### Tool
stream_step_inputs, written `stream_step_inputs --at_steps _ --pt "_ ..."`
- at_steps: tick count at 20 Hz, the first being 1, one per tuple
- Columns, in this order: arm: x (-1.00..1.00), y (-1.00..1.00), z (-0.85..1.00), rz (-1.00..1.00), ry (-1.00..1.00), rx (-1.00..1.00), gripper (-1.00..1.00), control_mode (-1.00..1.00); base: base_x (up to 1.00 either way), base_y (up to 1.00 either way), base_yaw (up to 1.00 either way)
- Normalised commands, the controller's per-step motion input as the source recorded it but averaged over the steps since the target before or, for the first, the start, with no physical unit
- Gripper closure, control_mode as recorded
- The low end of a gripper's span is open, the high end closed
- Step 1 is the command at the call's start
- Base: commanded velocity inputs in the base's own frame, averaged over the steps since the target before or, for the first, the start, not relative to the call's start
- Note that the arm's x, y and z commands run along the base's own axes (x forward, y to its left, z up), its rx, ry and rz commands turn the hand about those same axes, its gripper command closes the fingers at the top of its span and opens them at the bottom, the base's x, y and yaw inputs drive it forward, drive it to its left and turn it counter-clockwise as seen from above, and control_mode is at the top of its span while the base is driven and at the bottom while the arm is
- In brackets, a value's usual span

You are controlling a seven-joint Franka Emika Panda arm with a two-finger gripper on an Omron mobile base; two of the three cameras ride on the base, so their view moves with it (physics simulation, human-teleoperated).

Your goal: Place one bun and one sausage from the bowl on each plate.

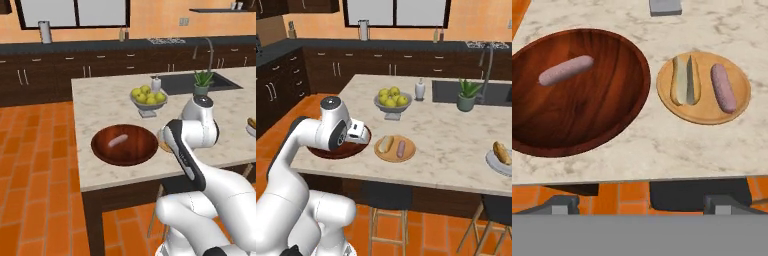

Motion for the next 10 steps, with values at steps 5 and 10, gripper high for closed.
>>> stream_step_inputs --at_steps 5,10 --pt "0.00 0.00 0.00 0.00 0.00 0.00 -1.00 1.00 0.33 0.57 0.00" --pt "0.00 0.00 0.00 0.00 0.00 0.00 -1.00 1.00 0.46 0.08 0.03"
